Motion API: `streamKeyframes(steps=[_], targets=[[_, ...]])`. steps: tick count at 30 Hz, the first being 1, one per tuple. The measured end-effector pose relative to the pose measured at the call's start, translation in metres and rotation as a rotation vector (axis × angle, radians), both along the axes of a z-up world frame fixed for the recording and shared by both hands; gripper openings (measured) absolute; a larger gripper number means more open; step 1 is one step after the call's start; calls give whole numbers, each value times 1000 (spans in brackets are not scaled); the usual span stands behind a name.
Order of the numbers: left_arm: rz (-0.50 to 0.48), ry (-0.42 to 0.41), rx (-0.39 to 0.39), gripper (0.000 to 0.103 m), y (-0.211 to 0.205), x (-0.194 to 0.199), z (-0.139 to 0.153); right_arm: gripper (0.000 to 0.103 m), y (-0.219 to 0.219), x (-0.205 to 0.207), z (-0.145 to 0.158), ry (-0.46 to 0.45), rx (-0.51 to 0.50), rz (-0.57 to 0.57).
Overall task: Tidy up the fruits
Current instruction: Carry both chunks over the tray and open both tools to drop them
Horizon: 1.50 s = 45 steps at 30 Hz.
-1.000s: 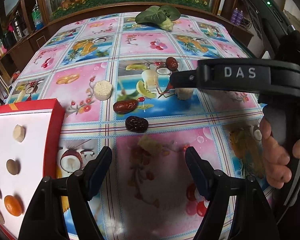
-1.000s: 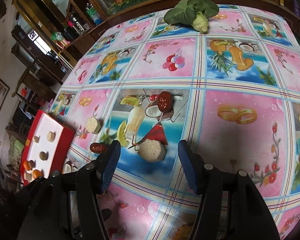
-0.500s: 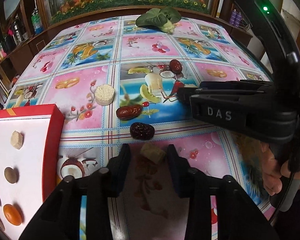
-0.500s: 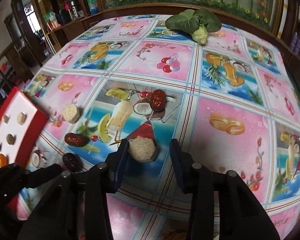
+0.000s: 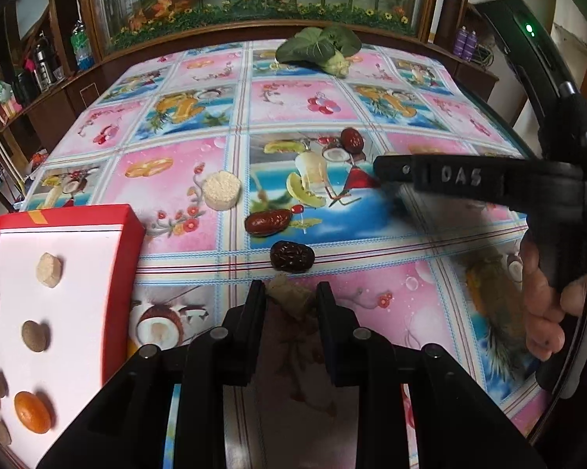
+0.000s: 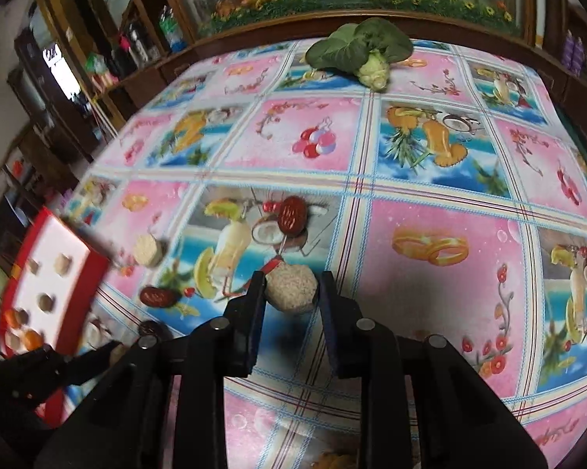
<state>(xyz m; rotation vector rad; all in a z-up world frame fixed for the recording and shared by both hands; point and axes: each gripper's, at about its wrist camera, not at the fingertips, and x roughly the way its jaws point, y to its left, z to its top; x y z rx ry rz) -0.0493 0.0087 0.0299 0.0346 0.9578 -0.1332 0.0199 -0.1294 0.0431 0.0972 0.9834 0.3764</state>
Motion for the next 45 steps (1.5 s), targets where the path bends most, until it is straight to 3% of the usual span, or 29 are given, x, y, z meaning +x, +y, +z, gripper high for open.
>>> streamKeyframes(steps=[4,8,16,27,33,45], targets=[[17,-33,-2,26,6,-8,11,29,-4,-3,9,-25,69,-14],[59,-100,19,25,21,-20,30,29,3,-15,23,-116,90,-8],[231,-174,75,25,87,-43,48,29,44,-53,40,-253,156,137],[422,-207,98,25,172,-65,51,29,147,-95,40,-239,199,330],[475,-190,120,25,198,-67,41,29,207,-102,26,-206,143,407],[504,-152,128,25,219,-68,22,30,227,-98,0,-150,62,418]])
